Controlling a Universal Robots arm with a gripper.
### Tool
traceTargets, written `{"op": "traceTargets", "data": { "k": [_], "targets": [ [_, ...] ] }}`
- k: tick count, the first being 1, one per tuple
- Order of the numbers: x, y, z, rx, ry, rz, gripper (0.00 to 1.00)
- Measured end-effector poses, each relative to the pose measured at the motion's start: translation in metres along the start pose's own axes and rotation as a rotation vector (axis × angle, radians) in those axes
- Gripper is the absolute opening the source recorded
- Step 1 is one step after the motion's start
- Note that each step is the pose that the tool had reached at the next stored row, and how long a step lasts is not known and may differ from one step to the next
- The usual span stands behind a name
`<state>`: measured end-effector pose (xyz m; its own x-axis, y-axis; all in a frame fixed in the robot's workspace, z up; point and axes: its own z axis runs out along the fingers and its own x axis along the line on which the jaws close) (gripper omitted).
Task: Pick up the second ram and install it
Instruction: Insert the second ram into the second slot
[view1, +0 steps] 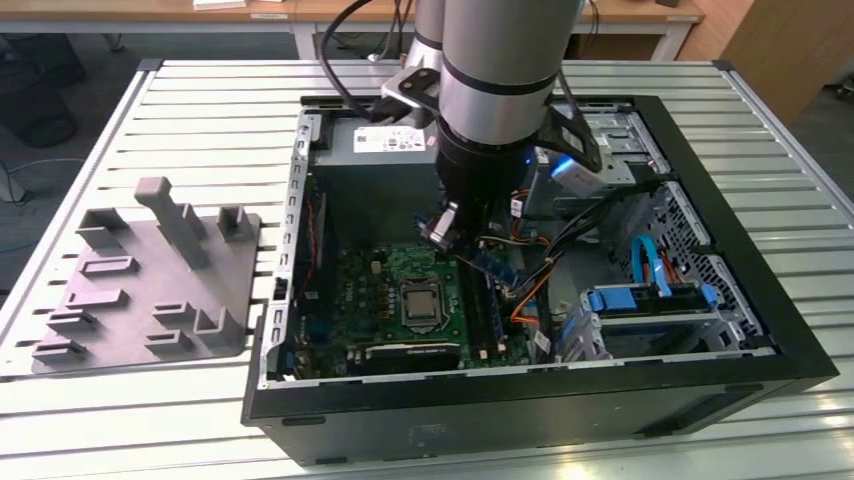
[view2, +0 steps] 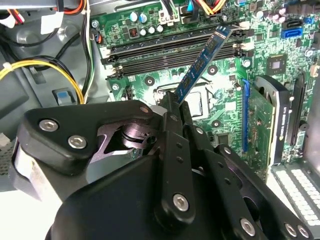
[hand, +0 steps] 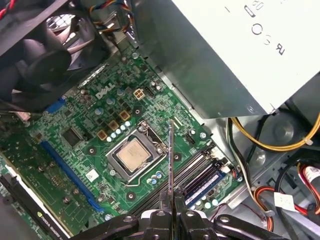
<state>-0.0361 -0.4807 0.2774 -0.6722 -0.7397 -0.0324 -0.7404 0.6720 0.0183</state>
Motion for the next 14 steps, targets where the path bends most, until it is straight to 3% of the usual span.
{"op": "traceTargets", "data": {
  "k": [14],
  "targets": [
    [0.0, 0.0, 0.0002, 0.0041, -0.0001, 0.086, 0.14]
  ]
}}
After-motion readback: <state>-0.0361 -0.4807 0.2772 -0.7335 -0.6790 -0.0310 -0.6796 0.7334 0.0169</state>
